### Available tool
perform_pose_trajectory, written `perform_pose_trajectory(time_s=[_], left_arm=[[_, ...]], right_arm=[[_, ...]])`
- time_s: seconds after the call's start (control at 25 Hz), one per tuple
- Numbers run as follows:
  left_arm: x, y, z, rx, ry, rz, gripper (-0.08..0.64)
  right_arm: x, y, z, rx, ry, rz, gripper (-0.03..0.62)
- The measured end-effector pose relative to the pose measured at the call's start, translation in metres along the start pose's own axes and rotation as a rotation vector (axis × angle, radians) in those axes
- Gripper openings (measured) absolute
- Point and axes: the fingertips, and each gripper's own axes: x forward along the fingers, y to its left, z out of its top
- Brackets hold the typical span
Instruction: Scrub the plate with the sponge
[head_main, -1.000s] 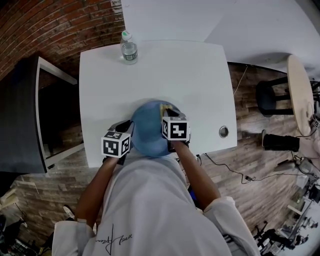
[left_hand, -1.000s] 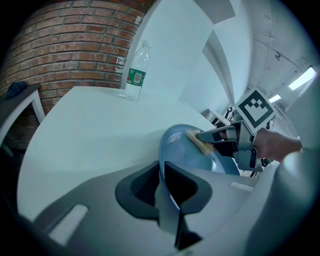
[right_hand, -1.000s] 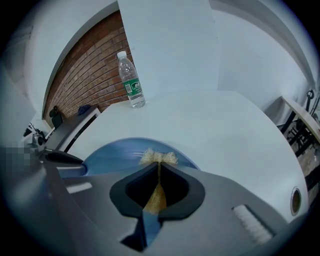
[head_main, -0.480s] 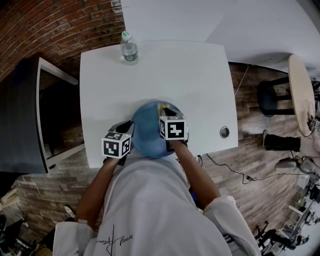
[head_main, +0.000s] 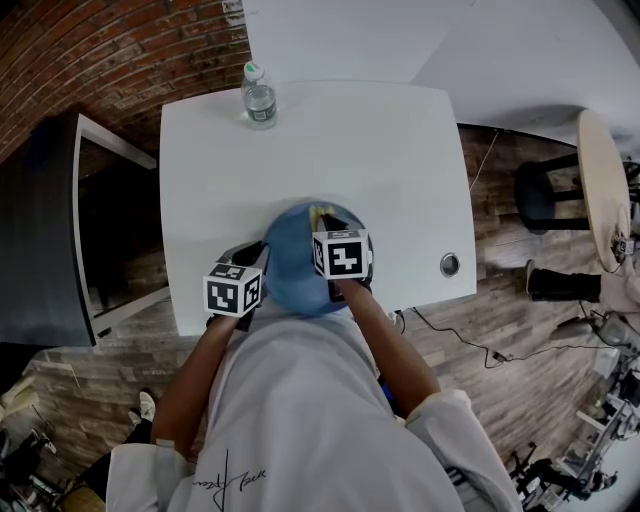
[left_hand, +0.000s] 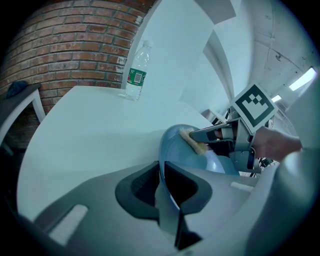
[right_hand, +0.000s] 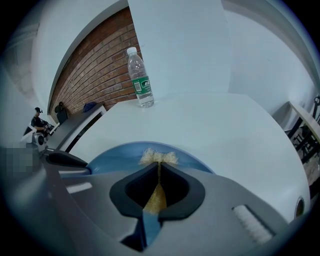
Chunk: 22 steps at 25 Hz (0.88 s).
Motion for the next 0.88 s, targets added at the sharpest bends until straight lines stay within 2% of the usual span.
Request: perform_pose_trajectory(time_s=[0.88], left_arm=[[-0.001,0.000,0.000,-0.013,-0.004,0.004,0.044]], right_arm=[[0.006,0.025,0.003,-0.062,0.014,0.057,0.023]])
